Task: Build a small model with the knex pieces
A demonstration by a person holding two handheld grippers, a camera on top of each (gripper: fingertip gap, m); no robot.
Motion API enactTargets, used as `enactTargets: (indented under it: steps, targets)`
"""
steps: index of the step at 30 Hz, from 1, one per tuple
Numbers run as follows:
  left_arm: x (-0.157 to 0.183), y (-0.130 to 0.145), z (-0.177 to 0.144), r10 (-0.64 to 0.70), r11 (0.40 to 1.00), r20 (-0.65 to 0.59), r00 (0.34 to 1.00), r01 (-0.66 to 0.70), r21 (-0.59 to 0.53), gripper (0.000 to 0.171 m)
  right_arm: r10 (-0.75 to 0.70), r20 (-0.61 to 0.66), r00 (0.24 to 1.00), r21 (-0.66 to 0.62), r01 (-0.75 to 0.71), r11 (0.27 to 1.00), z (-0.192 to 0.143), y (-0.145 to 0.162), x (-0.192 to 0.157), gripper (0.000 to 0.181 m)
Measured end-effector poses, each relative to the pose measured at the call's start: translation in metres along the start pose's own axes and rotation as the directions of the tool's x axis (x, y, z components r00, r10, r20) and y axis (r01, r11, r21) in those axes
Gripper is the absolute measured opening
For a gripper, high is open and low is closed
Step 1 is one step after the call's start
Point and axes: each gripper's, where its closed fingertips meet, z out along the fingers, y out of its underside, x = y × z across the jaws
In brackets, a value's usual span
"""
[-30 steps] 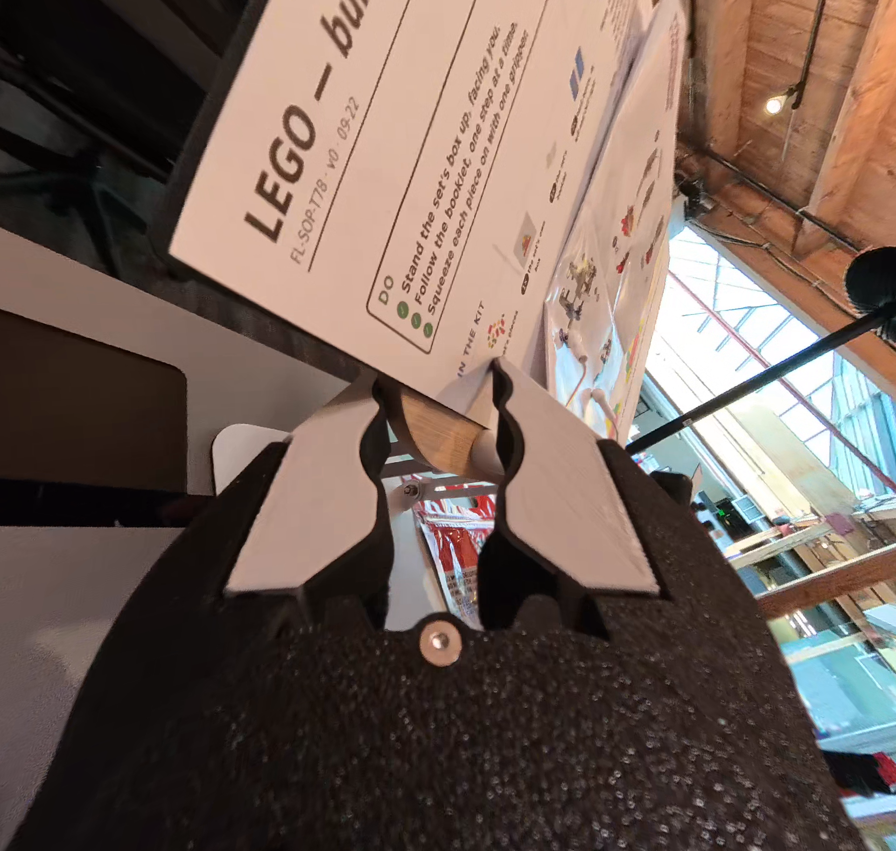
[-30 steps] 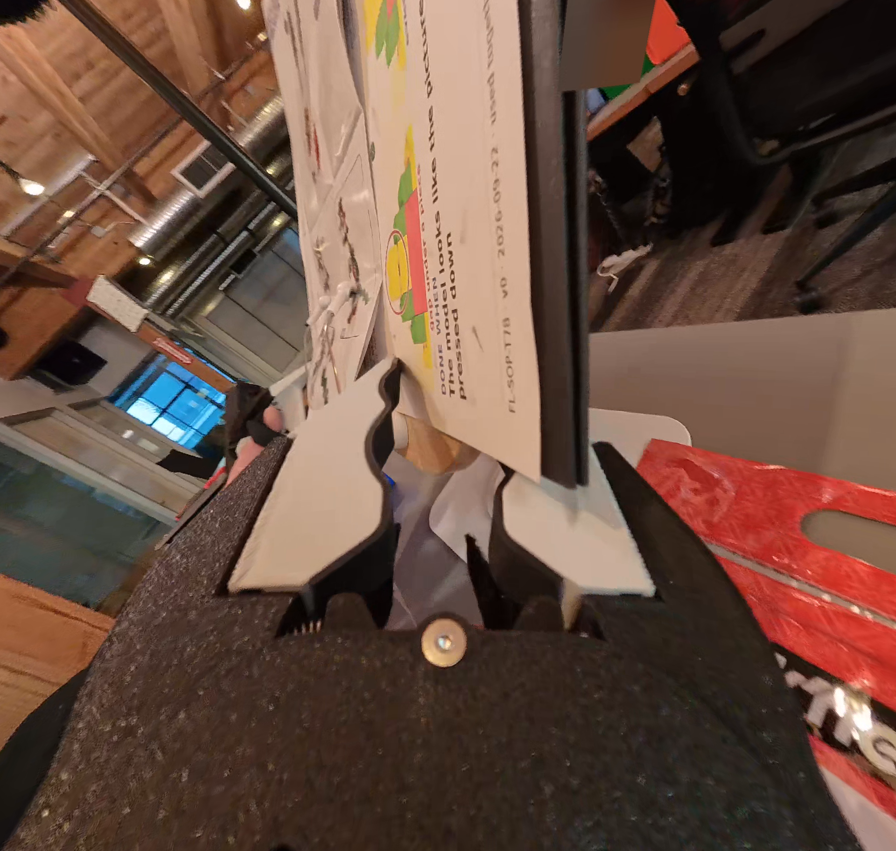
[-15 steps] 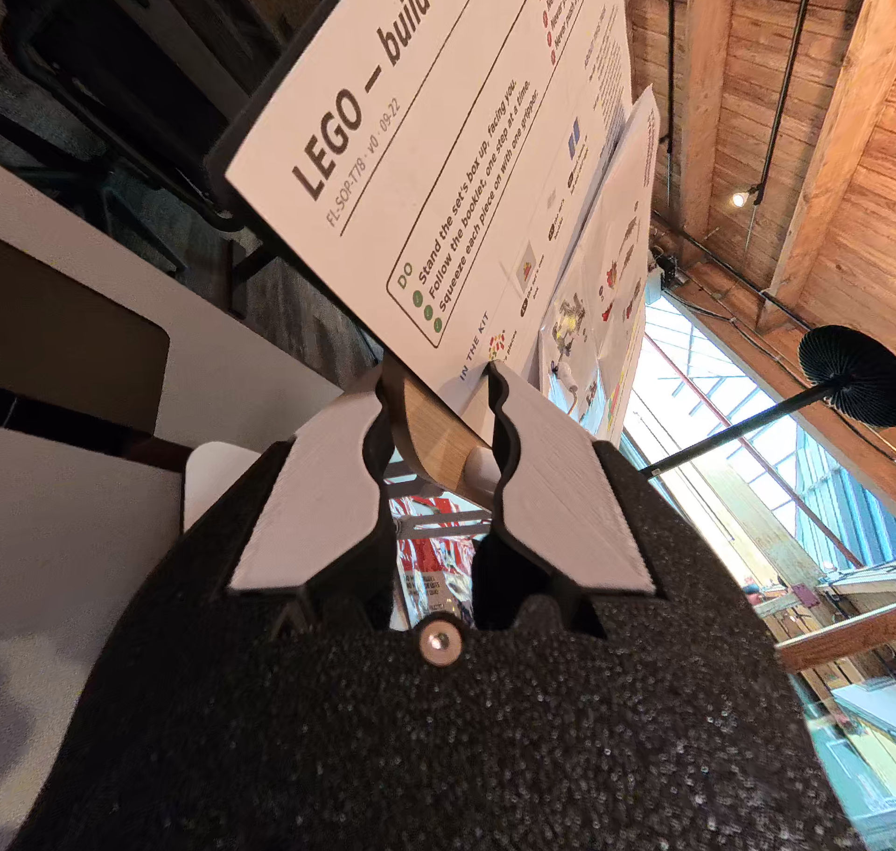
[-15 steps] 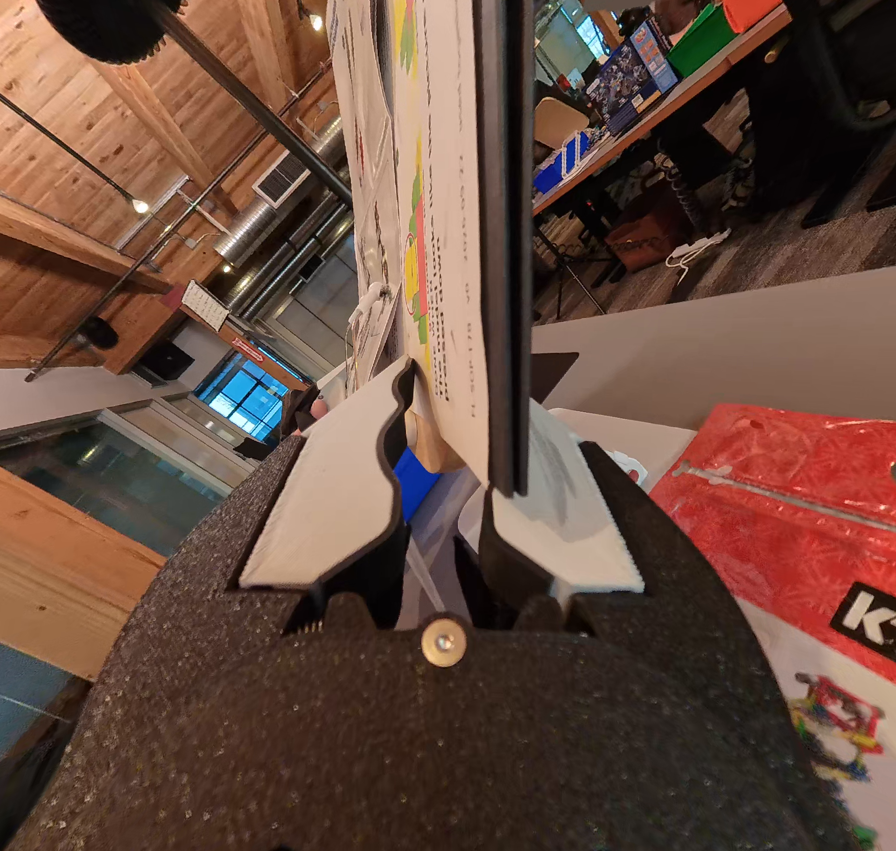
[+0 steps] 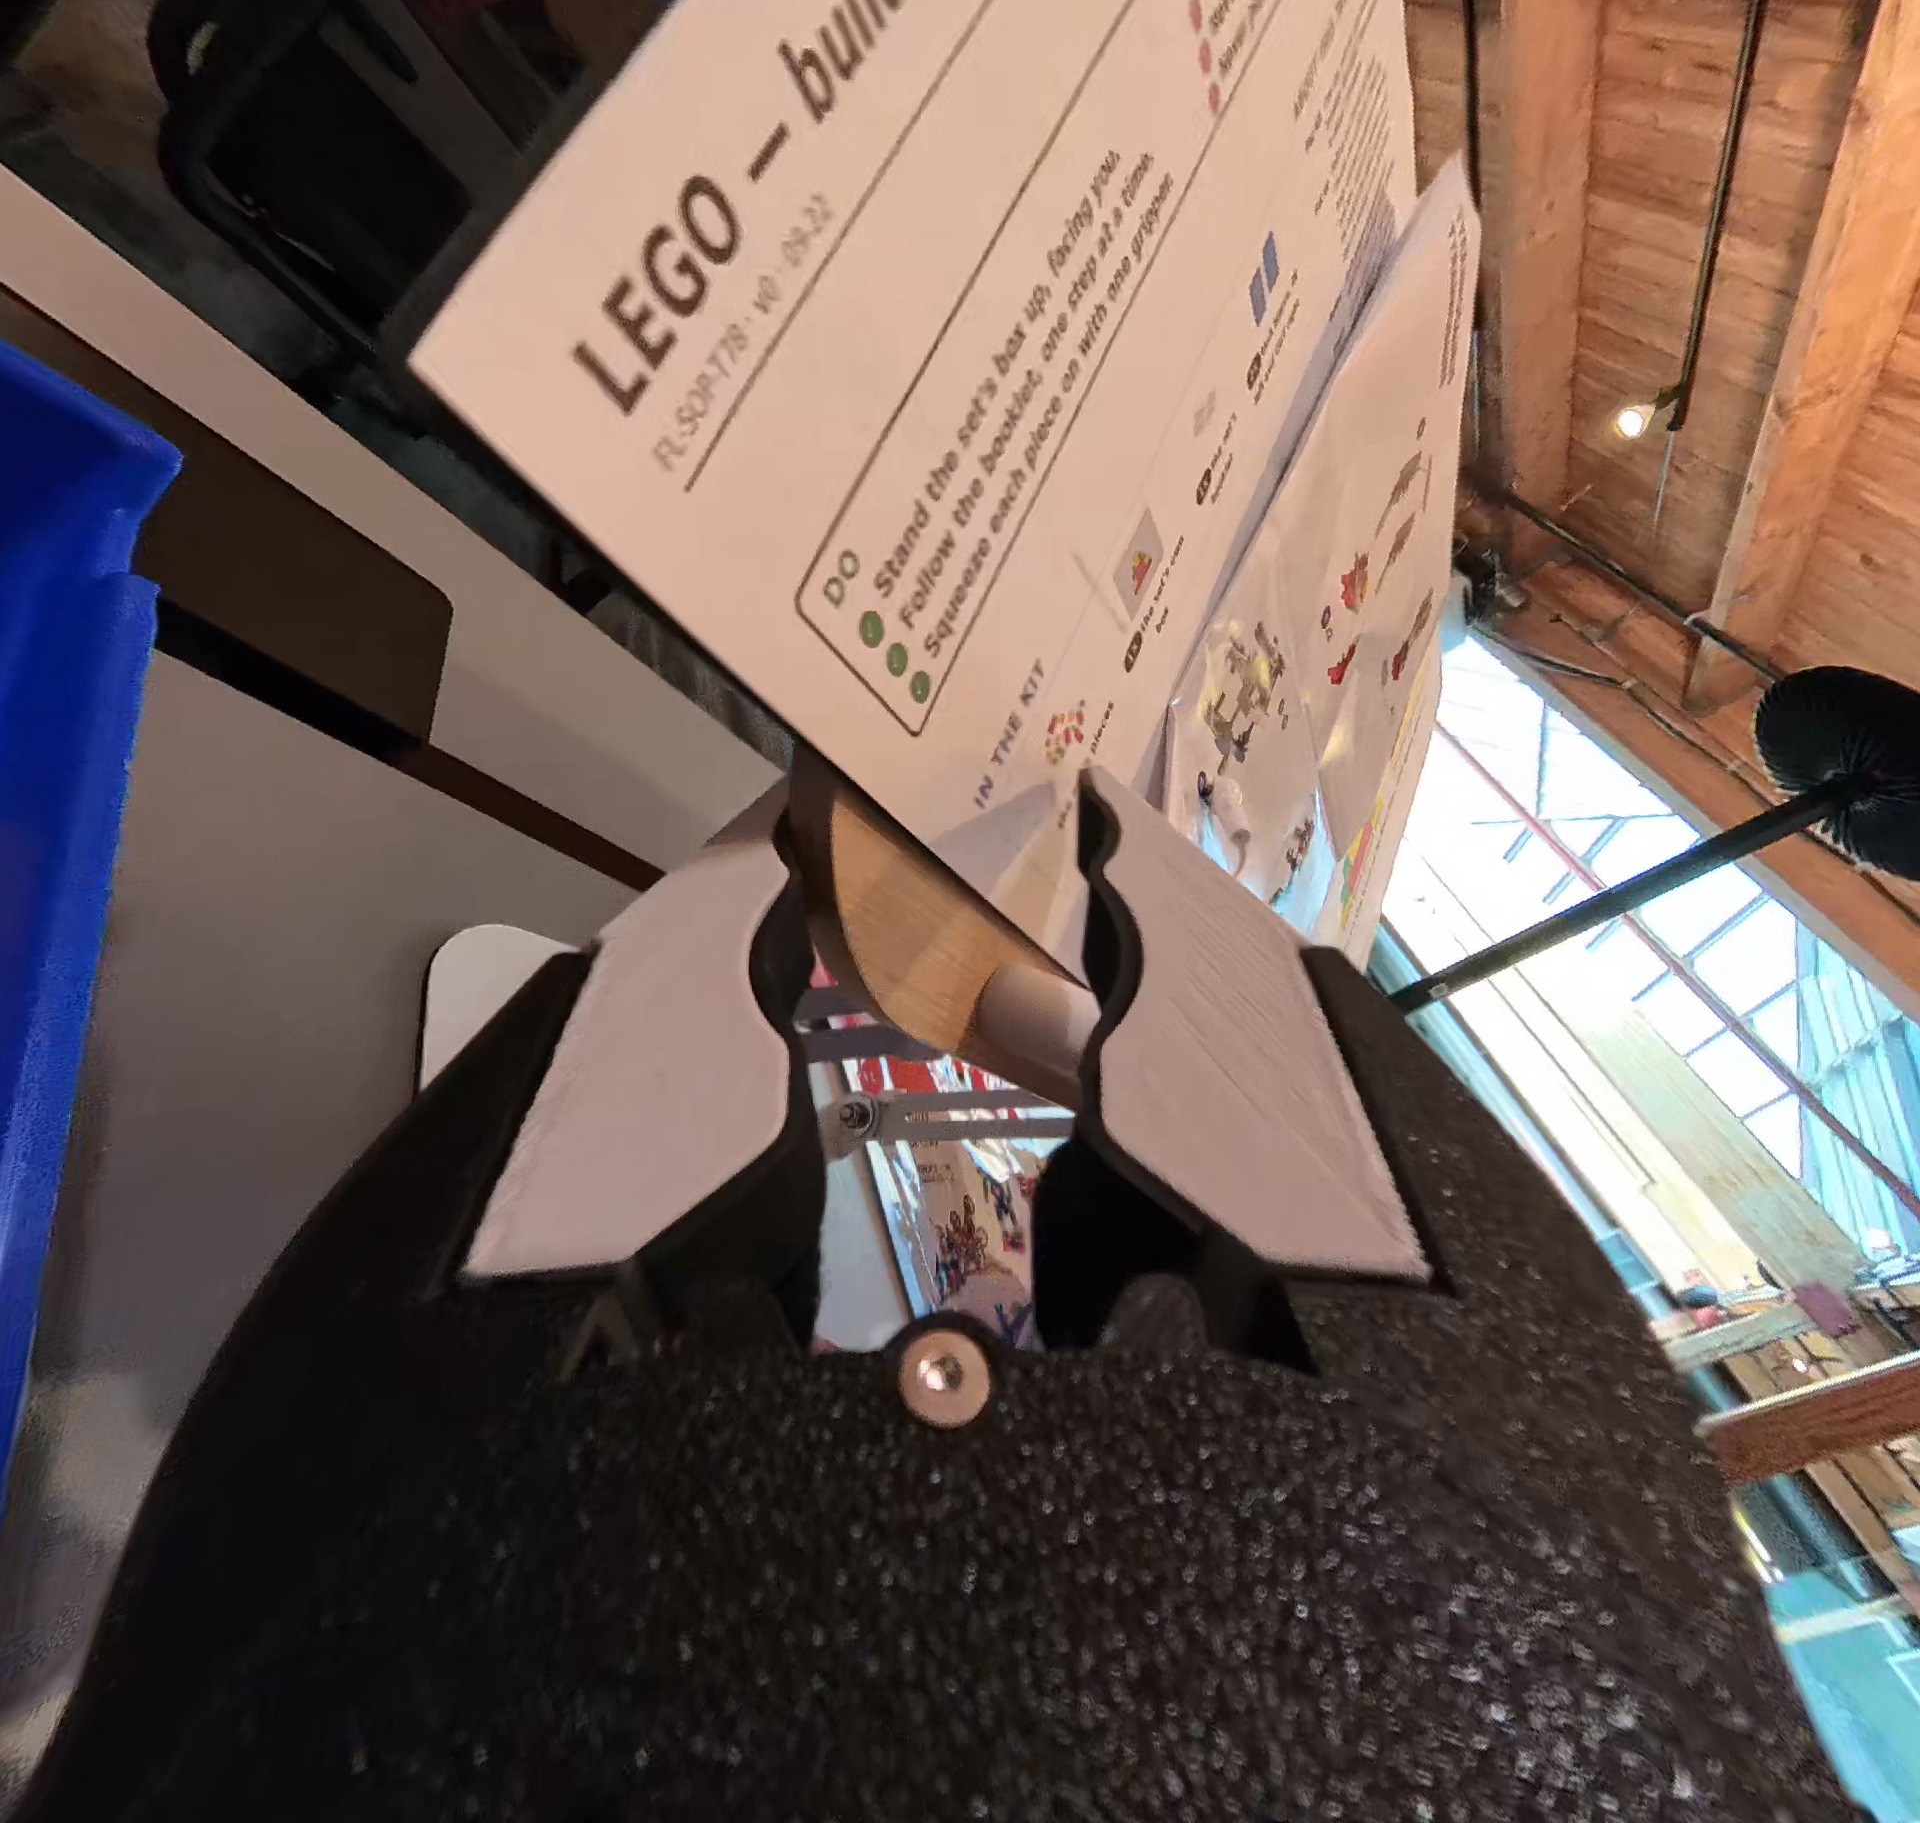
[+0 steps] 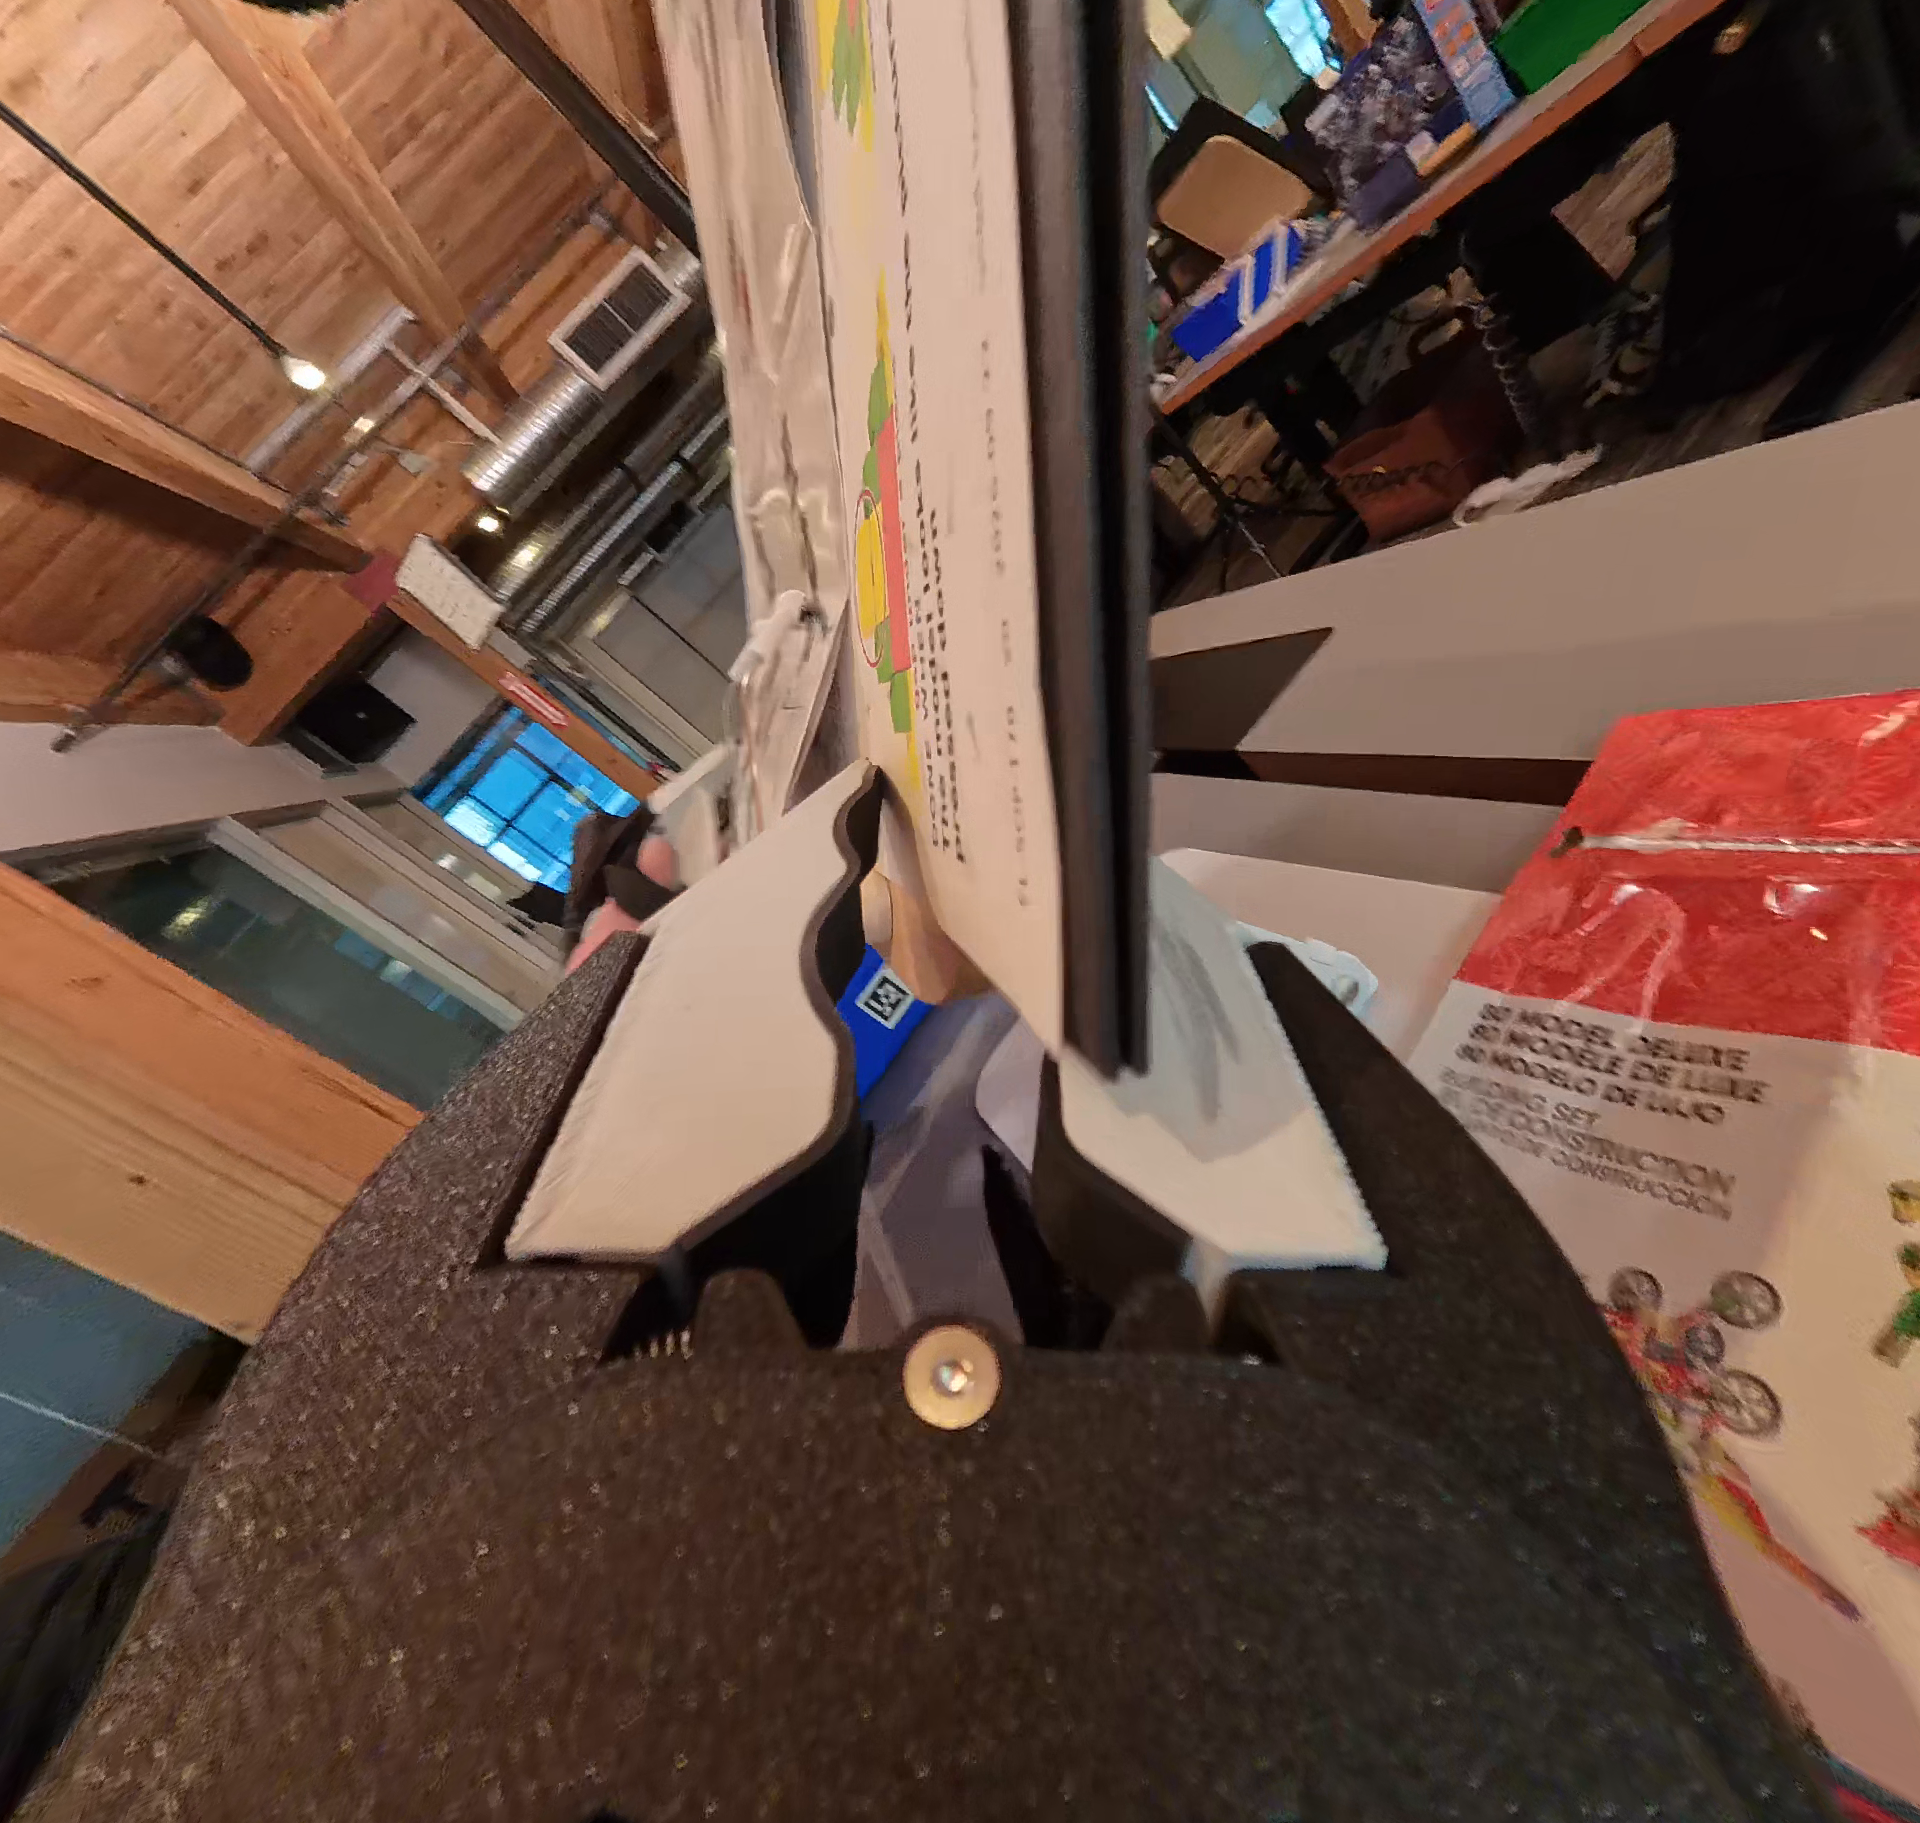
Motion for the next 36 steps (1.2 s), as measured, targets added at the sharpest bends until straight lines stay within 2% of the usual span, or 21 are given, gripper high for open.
enactTargets:
  steps: [1, 3, 4, 6, 9, 13, 14, 16, 19, 20, 22, 23, 24, 27, 30, 32, 36]
  targets:
    - [0.003, 0.002, -0.003, 0.018, 1.000, 0.015, 1.000, -0.018, -0.016, 0.055, -0.011, -0.034, 0.999, -0.016, 0.010, 1.000, -0.001, 0.002, 0.002, 0.035]
    - [0.006, 0.011, -0.011, 0.073, 0.995, 0.071, 0.995, -0.068, -0.070, 0.072, -0.032, -0.097, 0.995, -0.062, 0.026, 0.998, -0.005, 0.008, 0.004, 0.066]
    - [0.010, 0.014, -0.016, 0.084, 0.992, 0.077, 0.994, -0.076, -0.101, 0.079, -0.058, -0.131, 0.990, -0.088, 0.047, 0.995, -0.008, 0.012, 0.004, 0.075]
    - [0.023, 0.019, -0.030, 0.116, 0.984, 0.062, 0.991, -0.106, -0.143, 0.090, -0.126, -0.201, 0.972, -0.141, 0.098, 0.985, -0.019, 0.020, 0.003, 0.081]
    - [0.041, 0.018, -0.055, 0.226, 0.965, 0.056, 0.973, -0.215, -0.152, 0.090, -0.203, -0.266, 0.942, -0.207, 0.150, 0.967, -0.038, 0.031, -0.005, 0.087]
    - [0.070, 0.012, -0.089, 0.399, 0.909, 0.039, 0.916, -0.390, -0.146, 0.095, -0.361, -0.323, 0.875, -0.282, 0.275, 0.919, -0.061, 0.036, -0.025, 0.087]
    - [0.076, 0.007, -0.096, 0.466, 0.879, 0.048, 0.883, -0.456, -0.139, 0.095, -0.409, -0.324, 0.853, -0.304, 0.315, 0.899, -0.066, 0.037, -0.033, 0.087]
    - [0.092, 0.001, -0.107, 0.593, 0.801, 0.045, 0.804, -0.584, -0.132, 0.089, -0.516, -0.328, 0.791, -0.353, 0.404, 0.844, -0.075, 0.039, -0.048, 0.086]
    - [0.117, 0.023, -0.113, 0.729, 0.655, -0.079, 0.680, -0.726, -0.212, 0.079, -0.643, -0.237, 0.728, -0.446, 0.507, 0.738, -0.078, 0.059, -0.078, 0.072]
    - [0.125, 0.034, -0.114, 0.772, 0.586, -0.133, 0.621, -0.778, -0.228, 0.077, -0.683, -0.197, 0.703, -0.479, 0.539, 0.693, -0.078, 0.070, -0.086, 0.071]
    - [0.140, 0.066, -0.120, 0.849, 0.393, -0.273, 0.452, -0.887, -0.244, 0.064, -0.749, -0.137, 0.649, -0.538, 0.586, 0.606, -0.078, 0.090, -0.096, 0.069]
    - [0.146, 0.079, -0.124, 0.871, 0.306, -0.325, 0.369, -0.924, -0.228, 0.061, -0.766, -0.115, 0.633, -0.545, 0.605, 0.581, -0.077, 0.099, -0.101, 0.069]
    - [0.148, 0.090, -0.127, 0.881, 0.243, -0.357, 0.310, -0.945, -0.218, 0.059, -0.769, -0.084, 0.634, -0.538, 0.621, 0.570, -0.075, 0.108, -0.108, 0.066]
    - [0.147, 0.124, -0.137, 0.863, 0.102, -0.470, 0.185, -0.975, -0.196, 0.059, -0.760, 0.017, 0.649, -0.521, 0.655, 0.548, -0.069, 0.137, -0.123, 0.061]
    - [0.116, 0.143, -0.138, 0.872, -0.070, -0.488, 0.044, -0.975, -0.212, 0.062, -0.782, 0.083, 0.617, -0.545, 0.685, 0.483, -0.069, 0.161, -0.118, 0.058]
    - [0.097, 0.155, -0.138, 0.854, -0.112, -0.520, 0.017, -0.970, -0.216, 0.061, -0.813, 0.089, 0.575, -0.551, 0.709, 0.441, -0.070, 0.167, -0.107, 0.053]
    - [0.074, 0.167, -0.141, 0.824, -0.093, -0.565, 0.045, -0.973, -0.213, 0.059, -0.761, 0.111, 0.639, -0.527, 0.687, 0.500, -0.074, 0.181, -0.095, 0.042]
